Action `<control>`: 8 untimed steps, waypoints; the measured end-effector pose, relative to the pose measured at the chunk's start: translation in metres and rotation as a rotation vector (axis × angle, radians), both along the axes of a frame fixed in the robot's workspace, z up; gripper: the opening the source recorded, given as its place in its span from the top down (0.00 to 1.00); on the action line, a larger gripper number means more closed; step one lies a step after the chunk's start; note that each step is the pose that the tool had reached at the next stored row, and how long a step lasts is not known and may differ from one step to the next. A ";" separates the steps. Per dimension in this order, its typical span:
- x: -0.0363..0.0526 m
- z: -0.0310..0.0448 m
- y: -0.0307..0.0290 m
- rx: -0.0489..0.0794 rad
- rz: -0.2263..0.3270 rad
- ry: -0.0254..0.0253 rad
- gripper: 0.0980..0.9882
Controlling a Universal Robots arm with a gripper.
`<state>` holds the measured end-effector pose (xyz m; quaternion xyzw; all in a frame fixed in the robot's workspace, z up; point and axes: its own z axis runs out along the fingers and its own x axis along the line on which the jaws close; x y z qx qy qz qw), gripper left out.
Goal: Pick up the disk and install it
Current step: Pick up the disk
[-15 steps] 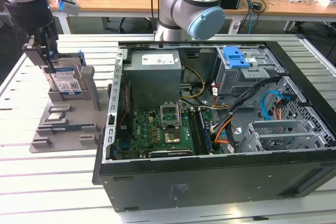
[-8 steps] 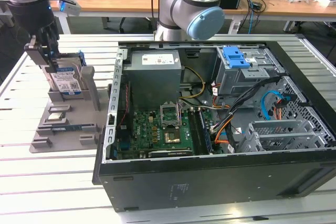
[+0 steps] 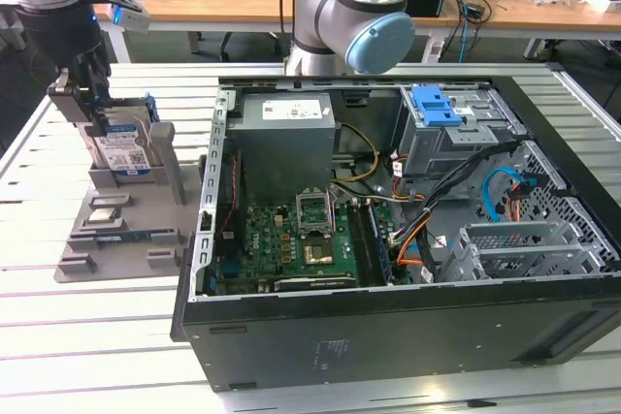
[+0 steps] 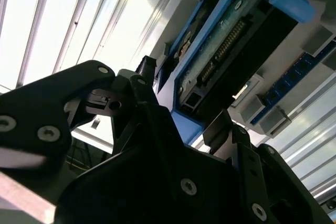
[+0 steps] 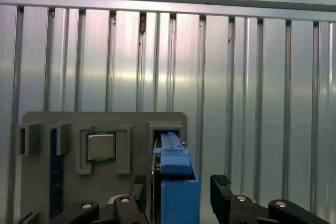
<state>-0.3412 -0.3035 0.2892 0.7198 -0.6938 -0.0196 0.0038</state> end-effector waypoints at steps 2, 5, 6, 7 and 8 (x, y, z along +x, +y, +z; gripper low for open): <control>0.0001 0.0000 0.0000 0.000 0.000 0.0000 0.44; 0.0001 0.0000 0.0001 0.000 0.000 0.0000 0.45; 0.0001 0.0000 0.0001 0.000 0.000 0.0000 0.45; 0.0001 0.0000 0.0001 0.000 0.000 0.0000 0.52; 0.0001 0.0000 0.0001 0.000 0.000 -0.0001 0.52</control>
